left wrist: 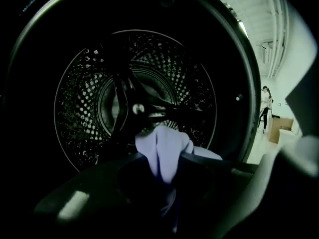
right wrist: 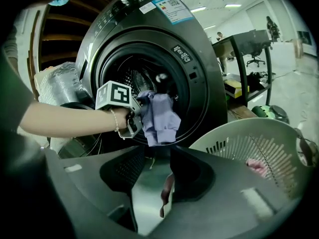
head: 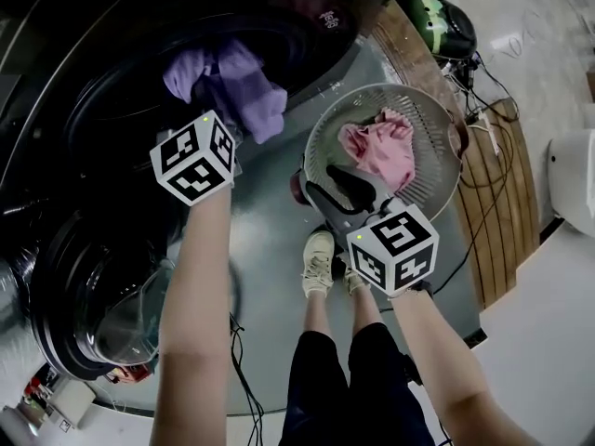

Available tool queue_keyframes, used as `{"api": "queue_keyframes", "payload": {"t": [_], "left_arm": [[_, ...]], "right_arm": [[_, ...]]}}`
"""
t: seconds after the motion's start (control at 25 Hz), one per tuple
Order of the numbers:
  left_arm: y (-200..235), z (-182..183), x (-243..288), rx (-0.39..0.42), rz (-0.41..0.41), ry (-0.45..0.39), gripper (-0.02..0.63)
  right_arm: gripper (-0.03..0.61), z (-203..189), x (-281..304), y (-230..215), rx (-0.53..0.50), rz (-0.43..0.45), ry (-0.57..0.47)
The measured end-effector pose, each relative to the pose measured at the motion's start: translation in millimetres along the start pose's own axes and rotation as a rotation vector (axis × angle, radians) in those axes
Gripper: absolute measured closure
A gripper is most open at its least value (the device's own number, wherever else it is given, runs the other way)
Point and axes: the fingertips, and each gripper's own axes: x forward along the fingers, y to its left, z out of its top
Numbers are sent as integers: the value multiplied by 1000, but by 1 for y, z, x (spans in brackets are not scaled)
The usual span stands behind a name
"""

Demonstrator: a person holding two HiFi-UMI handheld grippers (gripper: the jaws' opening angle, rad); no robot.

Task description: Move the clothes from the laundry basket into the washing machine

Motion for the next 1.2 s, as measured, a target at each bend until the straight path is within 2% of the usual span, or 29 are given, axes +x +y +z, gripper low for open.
{"api": "queue_keyframes", "payload": {"t": [0.12, 0.2, 0.28, 0.56, 0.64, 0.76, 0.84, 0.96, 1.0, 1.04, 1.08, 1.12, 1.2], "left_arm": [[15, 10, 13, -24, 48, 5, 569], [18, -1, 19, -52, 64, 60, 482], [19, -11, 17, -71, 70, 80, 394], [8, -44, -34, -135, 74, 106, 317], [-6, -68, -46, -138, 42, 155, 302], [-26, -114, -48, -135, -4, 276, 255], [-26, -140, -40, -141, 11, 349, 238], [-16, -155, -27, -154, 62, 415, 238], [-15, -156, -24, -154, 71, 431, 241], [-14, -155, -21, -141, 81, 440, 276], [-14, -152, -19, -110, 90, 440, 397], [-15, -147, -17, -67, 93, 431, 560], [-20, -135, -11, 0, 73, 398, 581]], "right_arm": [[400, -1, 2, 1, 8, 0, -1], [402, -3, 2, 0, 17, -2, 2], [402, -6, 1, -1, 19, -9, 9], [403, -22, -14, 0, 43, -20, 29], [403, -28, -16, 1, 56, -21, 39], [410, -38, -18, 2, 63, -17, 59], [413, -44, -18, 2, 56, -17, 73], [428, -52, -18, 0, 57, -20, 93], [430, -52, -18, 0, 63, -17, 88], [430, -51, -18, -1, 70, -14, 79], [439, -50, -18, -1, 76, -14, 71], [448, -49, -18, -2, 81, -16, 63], [459, -44, -18, -3, 94, -21, 41]]}}
